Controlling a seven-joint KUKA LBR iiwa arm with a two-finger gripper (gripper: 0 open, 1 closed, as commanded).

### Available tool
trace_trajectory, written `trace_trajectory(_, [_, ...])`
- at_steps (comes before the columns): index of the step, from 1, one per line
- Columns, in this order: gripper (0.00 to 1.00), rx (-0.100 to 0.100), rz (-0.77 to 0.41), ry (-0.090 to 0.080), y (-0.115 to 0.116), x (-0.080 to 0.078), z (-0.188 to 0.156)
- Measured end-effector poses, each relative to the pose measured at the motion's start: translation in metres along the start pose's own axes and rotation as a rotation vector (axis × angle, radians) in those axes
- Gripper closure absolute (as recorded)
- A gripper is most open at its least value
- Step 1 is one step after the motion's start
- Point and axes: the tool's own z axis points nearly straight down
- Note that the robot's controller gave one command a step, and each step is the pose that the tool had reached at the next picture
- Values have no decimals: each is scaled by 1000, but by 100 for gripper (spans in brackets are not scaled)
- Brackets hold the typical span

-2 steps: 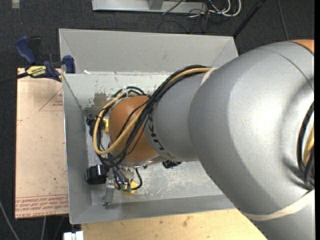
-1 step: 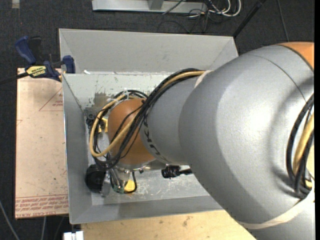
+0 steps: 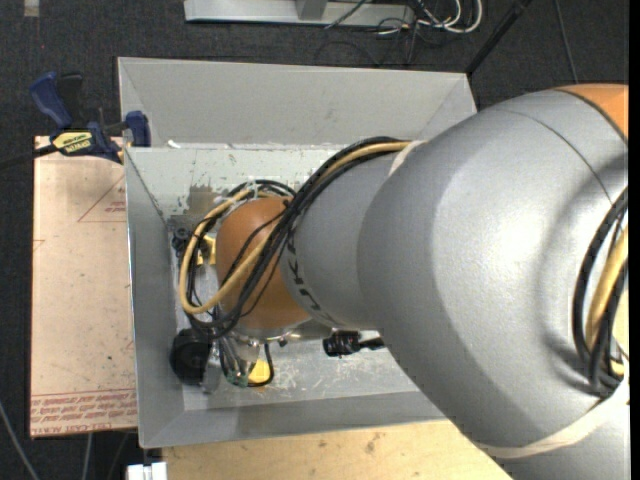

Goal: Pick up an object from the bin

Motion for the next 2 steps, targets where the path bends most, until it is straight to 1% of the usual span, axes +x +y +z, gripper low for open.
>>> trace_trajectory(1, [100, -1, 0, 1, 0, 0, -2])
trace_trajectory(2, [100, 2, 0, 6, -1, 2, -10])
